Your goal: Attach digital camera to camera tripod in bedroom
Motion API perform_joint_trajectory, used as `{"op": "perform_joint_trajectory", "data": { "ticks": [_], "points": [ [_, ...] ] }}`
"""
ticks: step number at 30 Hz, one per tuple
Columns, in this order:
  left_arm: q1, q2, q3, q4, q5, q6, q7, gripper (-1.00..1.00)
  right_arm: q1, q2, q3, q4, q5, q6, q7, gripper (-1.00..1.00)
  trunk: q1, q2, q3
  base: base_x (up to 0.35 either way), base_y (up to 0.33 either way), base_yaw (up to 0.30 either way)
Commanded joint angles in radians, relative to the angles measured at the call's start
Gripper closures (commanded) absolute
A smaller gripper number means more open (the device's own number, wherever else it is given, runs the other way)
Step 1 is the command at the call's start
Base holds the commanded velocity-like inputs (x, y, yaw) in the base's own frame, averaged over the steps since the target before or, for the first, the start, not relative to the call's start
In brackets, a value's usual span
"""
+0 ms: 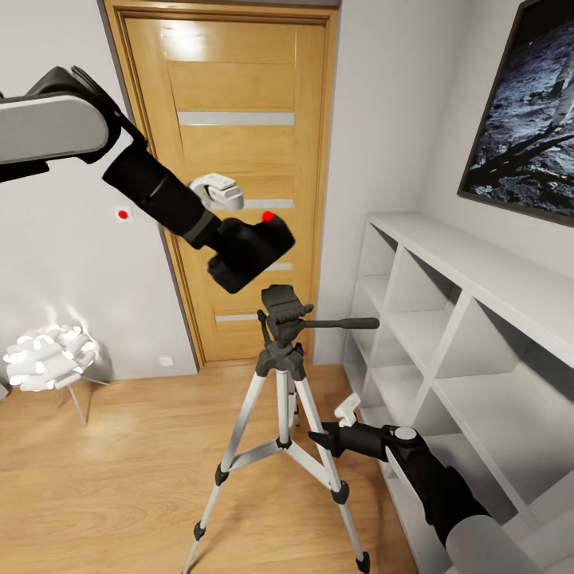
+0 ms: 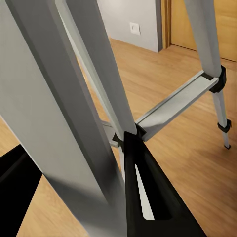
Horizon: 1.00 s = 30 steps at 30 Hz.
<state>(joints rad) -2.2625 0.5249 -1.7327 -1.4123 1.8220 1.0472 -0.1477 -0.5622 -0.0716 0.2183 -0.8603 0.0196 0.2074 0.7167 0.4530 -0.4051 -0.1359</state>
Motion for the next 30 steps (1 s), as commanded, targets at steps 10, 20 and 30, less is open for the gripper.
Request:
{"op": "perform_joint_trajectory", "data": {
  "ticks": [10,20,30],
  "points": [
    [-0.008,-0.068,-0.012,0.011,-0.011,0.0,0.035,1.0,0.001,0.003,0.004,-0.002,0.001,0.003,-0.045,1.0,0.001,-0.002,-0.003,0.0,0.0,0.0],
    [-0.076,-0.141,-0.147,0.107,-0.01,0.0,0.001,1.0,0.001,0.015,0.004,-0.002,0.004,0.003,-0.048,1.0,0.001,-0.002,-0.003,0.0,0.0,0.0],
    [-0.109,-0.225,-0.267,0.195,-0.098,0.0,-0.154,1.0,0.001,0.022,0.005,0.0,0.006,0.003,-0.067,1.0,0.001,-0.002,-0.003,0.0,0.0,0.0]
  ]
}}
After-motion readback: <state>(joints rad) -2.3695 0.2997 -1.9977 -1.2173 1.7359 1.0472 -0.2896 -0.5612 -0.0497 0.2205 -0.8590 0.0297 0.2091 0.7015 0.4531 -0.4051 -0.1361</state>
